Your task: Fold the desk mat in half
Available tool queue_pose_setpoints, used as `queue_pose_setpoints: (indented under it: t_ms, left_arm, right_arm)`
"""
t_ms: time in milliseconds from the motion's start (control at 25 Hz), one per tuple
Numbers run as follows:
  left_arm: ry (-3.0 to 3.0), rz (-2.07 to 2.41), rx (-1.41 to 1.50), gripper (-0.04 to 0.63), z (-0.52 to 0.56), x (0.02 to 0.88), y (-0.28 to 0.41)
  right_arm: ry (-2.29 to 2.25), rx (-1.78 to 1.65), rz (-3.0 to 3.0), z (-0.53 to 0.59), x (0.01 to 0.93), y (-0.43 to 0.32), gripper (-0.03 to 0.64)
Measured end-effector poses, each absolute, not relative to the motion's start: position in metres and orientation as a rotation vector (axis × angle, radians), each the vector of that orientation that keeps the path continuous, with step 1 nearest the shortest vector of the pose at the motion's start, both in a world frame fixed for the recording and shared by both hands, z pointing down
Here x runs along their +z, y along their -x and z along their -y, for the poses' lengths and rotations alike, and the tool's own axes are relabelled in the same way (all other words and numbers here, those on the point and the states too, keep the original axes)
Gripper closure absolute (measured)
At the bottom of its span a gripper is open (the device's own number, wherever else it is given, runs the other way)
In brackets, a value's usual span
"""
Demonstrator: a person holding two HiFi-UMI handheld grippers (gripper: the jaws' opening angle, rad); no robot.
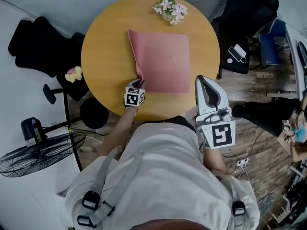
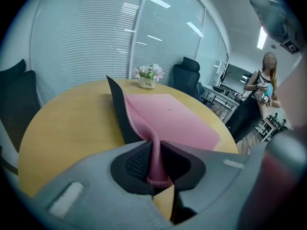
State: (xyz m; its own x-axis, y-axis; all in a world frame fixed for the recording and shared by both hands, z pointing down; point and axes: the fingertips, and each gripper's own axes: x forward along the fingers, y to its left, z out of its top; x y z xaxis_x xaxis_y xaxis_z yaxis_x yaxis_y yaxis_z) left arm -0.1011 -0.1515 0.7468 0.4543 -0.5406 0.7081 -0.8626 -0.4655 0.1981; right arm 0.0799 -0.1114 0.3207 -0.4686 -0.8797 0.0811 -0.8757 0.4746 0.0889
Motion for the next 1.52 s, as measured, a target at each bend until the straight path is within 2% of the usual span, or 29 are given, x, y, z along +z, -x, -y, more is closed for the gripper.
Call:
queue_pose_setpoints:
  t_ms: [1520]
  left_arm:
    - [-2.282, 0.792, 0.968, 0.548, 0.136, 0.772, -0.066]
  right_arm:
    - [-1.634, -0.057, 2.515, 0.115, 0.320, -0.162, 0.612]
